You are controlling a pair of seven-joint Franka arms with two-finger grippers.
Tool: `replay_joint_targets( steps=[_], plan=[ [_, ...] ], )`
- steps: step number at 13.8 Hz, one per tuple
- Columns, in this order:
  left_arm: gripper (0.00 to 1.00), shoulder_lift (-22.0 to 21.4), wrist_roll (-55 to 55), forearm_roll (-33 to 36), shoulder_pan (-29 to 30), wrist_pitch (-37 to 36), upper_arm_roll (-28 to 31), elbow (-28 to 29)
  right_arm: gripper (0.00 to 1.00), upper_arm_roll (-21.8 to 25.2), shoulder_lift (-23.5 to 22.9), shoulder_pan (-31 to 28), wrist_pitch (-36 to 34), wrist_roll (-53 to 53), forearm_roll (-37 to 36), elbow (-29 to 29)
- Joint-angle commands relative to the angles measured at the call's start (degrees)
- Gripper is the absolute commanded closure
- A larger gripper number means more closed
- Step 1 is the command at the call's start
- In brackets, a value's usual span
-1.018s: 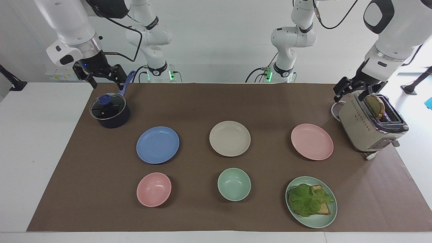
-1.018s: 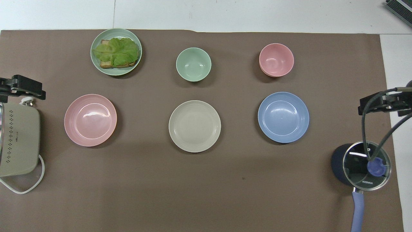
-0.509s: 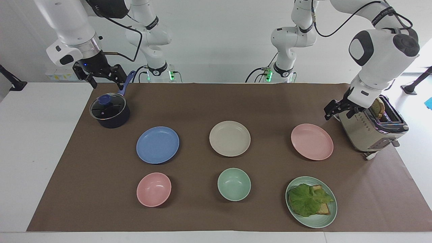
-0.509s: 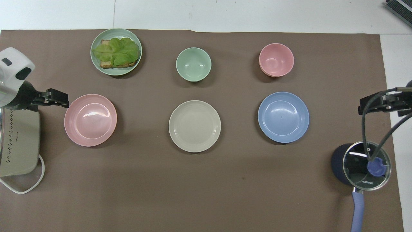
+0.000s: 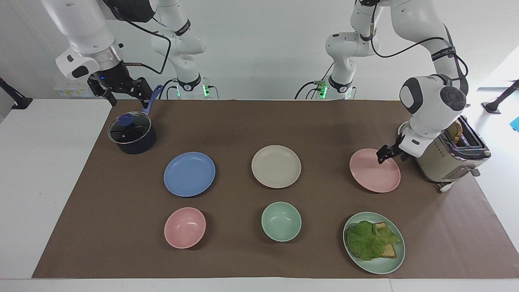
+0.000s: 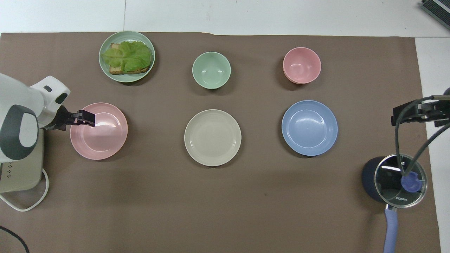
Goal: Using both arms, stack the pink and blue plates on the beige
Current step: 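Reach the left gripper to the pink plate rim and grasp it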
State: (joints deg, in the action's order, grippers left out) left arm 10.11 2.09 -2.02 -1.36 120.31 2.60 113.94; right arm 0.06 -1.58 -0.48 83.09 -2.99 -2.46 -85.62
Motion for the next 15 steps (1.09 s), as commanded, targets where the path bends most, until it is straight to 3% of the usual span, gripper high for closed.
replay_joint_targets(
  steps=[1, 10, 13, 15],
  plan=[
    [0.00, -0.2, -0.6, -0.7, 2.9, 4.8, -0.2, 3.5, 0.00, -0.3, 0.9, -0.7, 0.8, -0.7, 0.0, -1.3],
    [0.00, -0.5, 1.2, -0.8, 4.8, 6.3, -0.2, 8.3, 0.00, -0.3, 1.1, -0.7, 0.8, -0.6, 0.0, -1.5],
    [0.41, -0.5, 1.8, -0.8, 5.2, 5.8, -0.2, 8.3, 0.00, -0.3, 1.1, -0.7, 0.8, -0.6, 0.0, -1.5],
    [0.61, -0.6, 1.8, -0.8, 5.3, 5.5, -0.2, 8.3, 0.00, -0.3, 1.1, -0.7, 0.8, -0.6, 0.0, -1.6]
  ],
)
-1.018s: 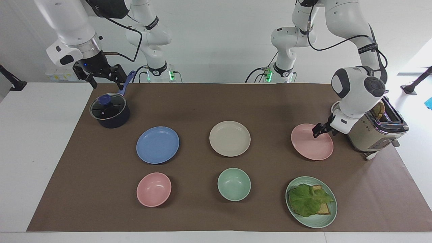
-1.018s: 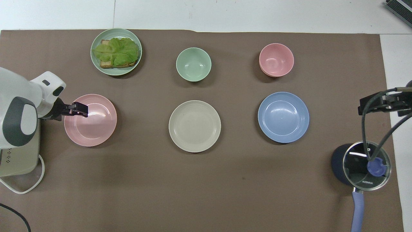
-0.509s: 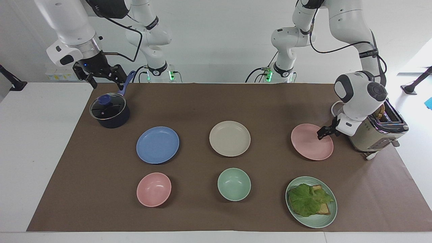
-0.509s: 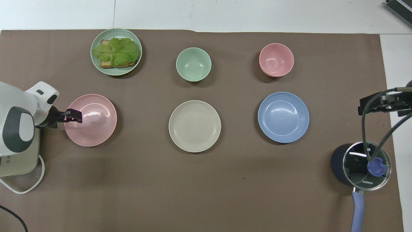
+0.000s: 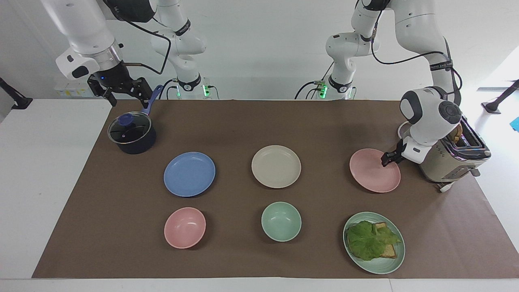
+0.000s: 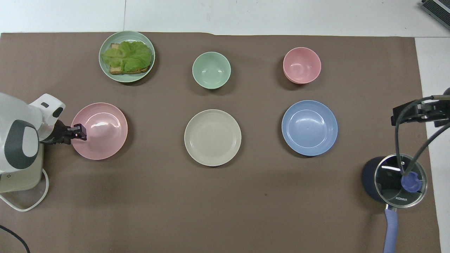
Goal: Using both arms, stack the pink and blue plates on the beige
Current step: 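Reach the left gripper to the pink plate rim and grasp it, then lift the pink plate with the left gripper toward the beige plate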
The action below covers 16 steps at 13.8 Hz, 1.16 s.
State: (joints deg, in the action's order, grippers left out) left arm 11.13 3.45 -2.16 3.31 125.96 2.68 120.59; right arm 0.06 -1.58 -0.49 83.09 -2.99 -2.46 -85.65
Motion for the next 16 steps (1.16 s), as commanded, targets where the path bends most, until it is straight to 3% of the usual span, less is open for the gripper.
replay_joint_targets(
  steps=[1, 6, 9, 16],
  plan=[
    [0.65, -1.6, 0.4, -0.6, 0.6, -0.3, -0.3, 1.7, 0.00, -0.3, 1.1, -0.7, 0.8, -0.6, 0.0, -1.5],
    [1.00, -1.6, 0.3, -0.6, 0.6, -2.6, -0.2, 1.1, 0.00, -0.3, 1.1, -0.7, 0.8, -0.6, 0.0, -1.5],
    [1.00, -1.5, -0.3, -0.6, 0.6, -5.2, -0.3, 0.2, 0.00, -0.3, 1.4, -0.7, 0.8, -0.7, 0.0, -2.1],
    [1.00, -1.7, -0.3, -4.6, -0.3, -18.7, -0.7, -9.3, 0.00, -0.3, 1.5, -0.7, 0.8, -0.8, 0.0, -2.2]
  ],
)
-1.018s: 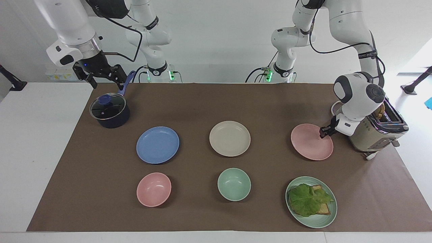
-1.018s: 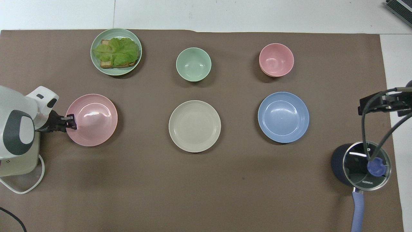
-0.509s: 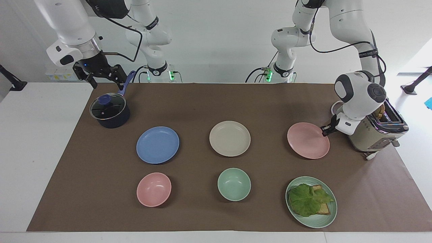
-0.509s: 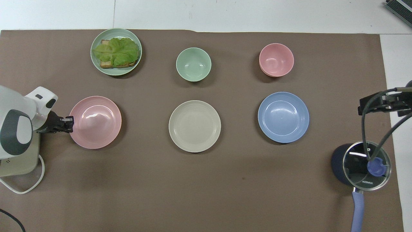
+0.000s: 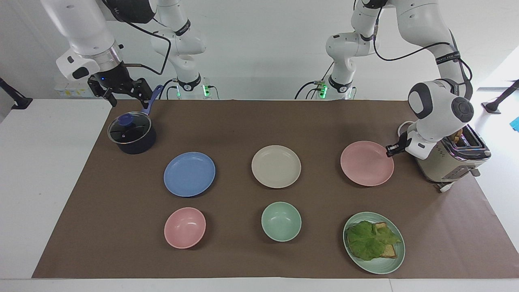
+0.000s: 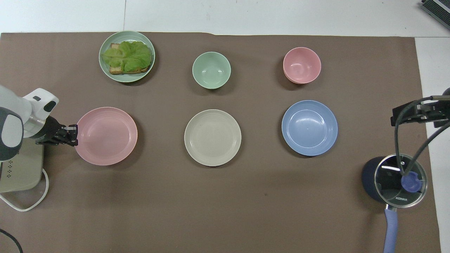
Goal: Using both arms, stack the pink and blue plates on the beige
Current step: 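Lift the pink plate with the left gripper toward the beige plate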
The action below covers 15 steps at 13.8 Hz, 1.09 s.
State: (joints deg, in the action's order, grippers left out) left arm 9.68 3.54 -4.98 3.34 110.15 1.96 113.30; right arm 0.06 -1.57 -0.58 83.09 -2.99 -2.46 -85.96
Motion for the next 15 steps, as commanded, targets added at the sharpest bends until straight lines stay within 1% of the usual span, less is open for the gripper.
replay_joint_targets(
  steps=[1, 2, 4, 7, 9, 11, 13, 15],
  plan=[
    [1.00, -0.5, -0.3, -2.3, -0.4, -4.0, -0.4, -2.6, 0.00, -0.3, 1.5, -0.7, 0.8, -0.7, 0.0, -1.8],
    [1.00, -0.5, 0.0, -3.2, -0.6, -5.3, -0.7, -3.3, 0.00, -0.3, 1.5, -1.0, 0.8, -0.7, 0.0, -2.1],
    [1.00, -1.6, 0.6, -5.6, -3.2, -6.8, -1.2, -3.5, 0.00, -0.3, 1.6, -1.0, 0.8, -0.7, 0.0, -2.2],
    [1.00, -2.7, 1.0, -7.7, -9.4, -6.1, -1.5, -3.2, 0.00, -0.3, 1.6, -1.0, 0.8, -0.9, 0.0, -2.2],
    [1.00, -2.8, 4.5, -9.8, -13.4, -5.4, -1.6, -3.0, 0.00, -0.3, 1.6, -1.0, 0.8, -0.8, 0.0, -2.2],
    [1.00, -2.8, 10.0, -10.1, -19.4, -2.7, -1.6, -3.0, 0.00, -0.3, 1.6, -1.0, 0.8, -0.7, 0.0, -2.2],
    [1.00, -2.9, 15.8, -11.4, -24.1, 1.4, -1.9, -2.5, 0.00, -0.3, 1.6, -1.0, 0.8, -0.7, 0.0, -2.2],
    [1.00, -2.6, 16.9, -13.2, -26.9, 5.3, -2.0, -2.1, 0.00, -0.3, 1.6, -1.0, 0.9, -0.7, 0.0, -2.1]
  ],
)
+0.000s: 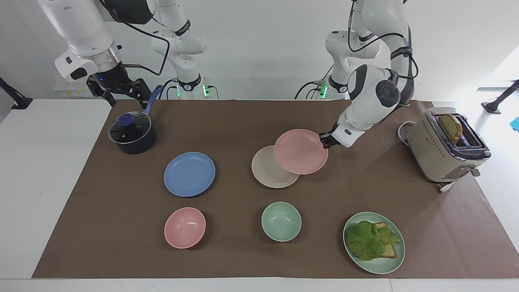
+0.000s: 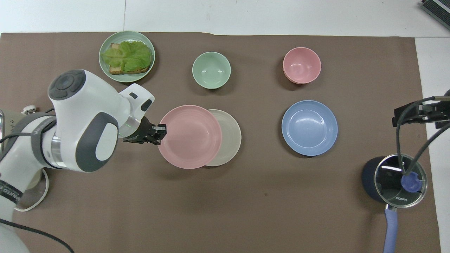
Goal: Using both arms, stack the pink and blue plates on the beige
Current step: 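Lower the pink plate onto the beige plate and open the left gripper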
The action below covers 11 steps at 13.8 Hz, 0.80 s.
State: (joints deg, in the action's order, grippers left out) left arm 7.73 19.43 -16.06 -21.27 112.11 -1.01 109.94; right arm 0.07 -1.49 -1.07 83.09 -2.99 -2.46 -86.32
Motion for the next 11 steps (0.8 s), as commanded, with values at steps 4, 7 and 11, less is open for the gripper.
replay_joint_targets(
  steps=[4, 7, 11],
  plan=[
    [1.00, 1.8, 2.4, -2.7, -5.1, 9.7, 0.9, 3.9, 0.00, -0.4, 1.4, -0.5, 0.8, -0.5, -0.1, -1.8],
    [1.00, 2.9, 2.4, -2.7, -5.6, 12.5, 0.9, 4.6, 0.00, -0.3, 1.4, -0.7, 1.4, -0.4, 0.0, -1.8],
    [1.00, 5.3, 2.2, -2.8, -6.1, 14.6, 0.9, 4.8, 0.00, -0.4, 3.0, -0.6, 7.3, -0.9, 0.0, -5.6]
  ],
)
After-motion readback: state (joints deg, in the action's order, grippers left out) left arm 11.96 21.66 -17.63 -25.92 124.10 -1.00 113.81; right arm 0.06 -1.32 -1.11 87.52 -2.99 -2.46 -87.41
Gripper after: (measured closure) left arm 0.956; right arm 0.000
